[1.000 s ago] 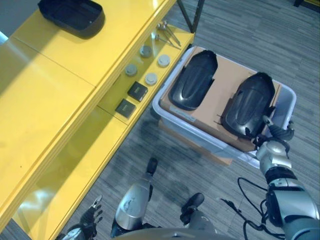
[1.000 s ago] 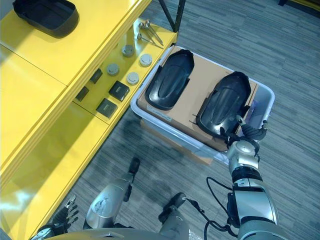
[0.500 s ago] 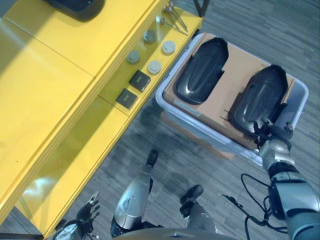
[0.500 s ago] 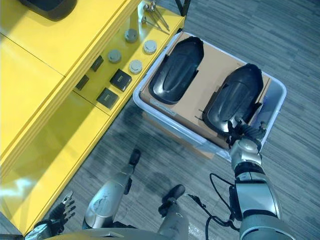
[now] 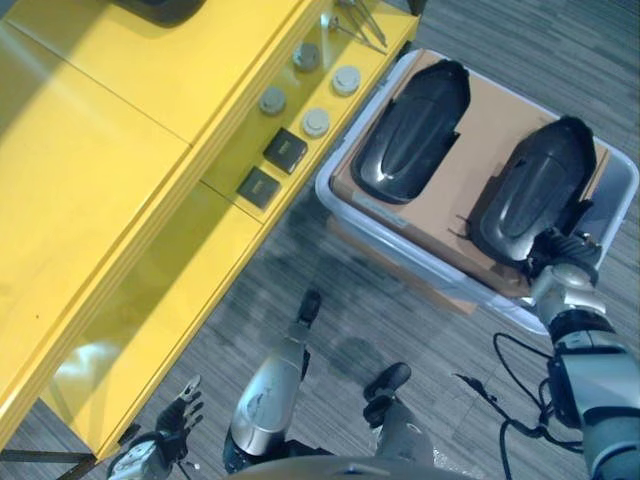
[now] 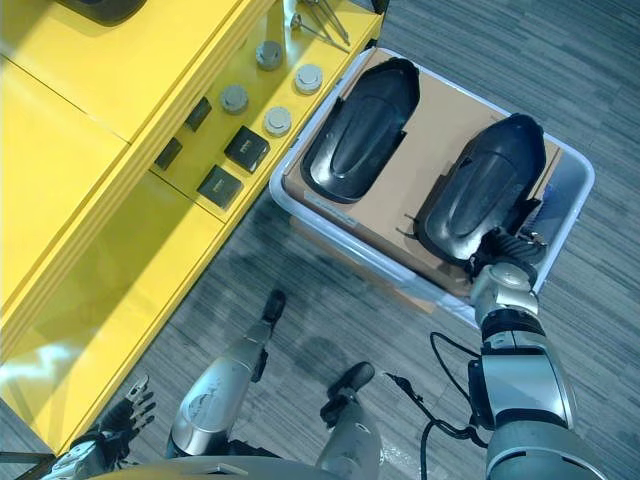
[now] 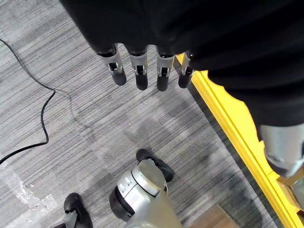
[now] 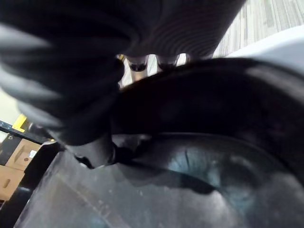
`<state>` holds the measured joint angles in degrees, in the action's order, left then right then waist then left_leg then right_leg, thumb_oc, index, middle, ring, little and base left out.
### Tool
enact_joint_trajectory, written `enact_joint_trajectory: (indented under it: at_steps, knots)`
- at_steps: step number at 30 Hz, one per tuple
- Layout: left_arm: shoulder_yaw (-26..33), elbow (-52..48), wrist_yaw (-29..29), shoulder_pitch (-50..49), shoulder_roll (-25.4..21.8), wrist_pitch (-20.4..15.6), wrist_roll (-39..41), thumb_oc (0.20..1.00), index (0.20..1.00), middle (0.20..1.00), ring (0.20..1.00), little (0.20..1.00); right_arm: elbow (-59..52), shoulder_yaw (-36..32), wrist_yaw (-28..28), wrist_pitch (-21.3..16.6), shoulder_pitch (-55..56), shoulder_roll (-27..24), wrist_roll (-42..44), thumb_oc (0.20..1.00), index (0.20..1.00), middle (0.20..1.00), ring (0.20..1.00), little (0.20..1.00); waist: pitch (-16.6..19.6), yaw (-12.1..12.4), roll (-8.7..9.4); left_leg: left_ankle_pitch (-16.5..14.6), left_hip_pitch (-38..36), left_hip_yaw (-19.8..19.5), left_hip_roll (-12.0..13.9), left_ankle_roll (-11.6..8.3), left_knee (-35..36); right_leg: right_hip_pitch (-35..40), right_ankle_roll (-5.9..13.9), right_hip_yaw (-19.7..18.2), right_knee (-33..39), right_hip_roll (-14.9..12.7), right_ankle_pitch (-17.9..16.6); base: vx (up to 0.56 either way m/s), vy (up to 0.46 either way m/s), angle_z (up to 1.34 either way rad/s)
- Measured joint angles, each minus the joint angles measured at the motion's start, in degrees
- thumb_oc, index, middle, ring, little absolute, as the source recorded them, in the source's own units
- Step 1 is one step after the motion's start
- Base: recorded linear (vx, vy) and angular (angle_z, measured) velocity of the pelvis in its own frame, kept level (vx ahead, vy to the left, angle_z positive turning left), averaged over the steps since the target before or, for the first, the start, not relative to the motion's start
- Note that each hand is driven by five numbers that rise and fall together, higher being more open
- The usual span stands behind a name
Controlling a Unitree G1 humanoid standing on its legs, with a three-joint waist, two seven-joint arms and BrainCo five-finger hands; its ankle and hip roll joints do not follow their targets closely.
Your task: Move parts from the plastic box to the shelf.
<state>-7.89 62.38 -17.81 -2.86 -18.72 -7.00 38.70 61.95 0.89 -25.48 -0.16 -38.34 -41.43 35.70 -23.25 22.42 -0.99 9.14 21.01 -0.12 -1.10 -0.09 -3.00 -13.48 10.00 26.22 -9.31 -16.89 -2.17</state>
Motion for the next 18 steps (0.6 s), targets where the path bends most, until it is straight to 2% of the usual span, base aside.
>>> enact_joint_trajectory:
  at_steps: [10,14,17,18]
  knots:
    - [0.10,-1.12,-0.31,0.01,0.00,-0.95,0.01,1.000,1.000,1.000,1.000,1.000,0.95,-1.62,3.50,0.83,2.45,0.44,0.49,0.200,0.200,0.200,0.200,0.200,0.17,-0.94,0.09,-0.59,-2.13,0.10,0.52,-0.79,0.12,2.33,-0.09,-0.06,0.95,0.65,-0.08,0.00,-0.023,-0.01]
    - [0.33,-4.11,-2.23,-0.20,-0.01,-1.88,1.74,1.000,1.000,1.000,1.000,1.000,-1.41,-1.67,4.22,1.03,4.37,1.32,0.50,0.200,0.200,0.200,0.200,0.200,0.54,-0.90,0.27,-0.59,-4.14,0.11,0.77,-0.74,0.35,4.79,-0.18,-0.10,2.30,1.22,-0.40,0.02,-0.037,-0.01]
    - [0.58,-10.49,-3.87,-0.93,-0.75,-2.08,2.33,1.000,1.000,1.000,1.000,1.000,-8.26,-1.65,4.94,1.13,8.80,4.18,0.45,0.200,0.200,0.200,0.200,0.200,3.81,-1.32,1.69,-0.56,-5.69,0.23,0.99,-0.70,1.34,6.73,-0.28,0.04,4.26,1.91,-0.90,0.04,-0.018,-0.02]
    - [0.58,-15.58,-4.32,-1.36,-1.15,-1.63,3.46,1.000,1.000,1.000,1.000,1.000,-11.90,-1.65,5.15,1.27,10.52,5.39,0.35,0.200,0.200,0.200,0.200,0.200,4.07,-1.49,1.94,-0.56,-7.51,0.31,1.04,-0.70,2.07,8.78,-0.41,0.02,5.71,2.35,-1.43,0.09,-0.036,-0.03]
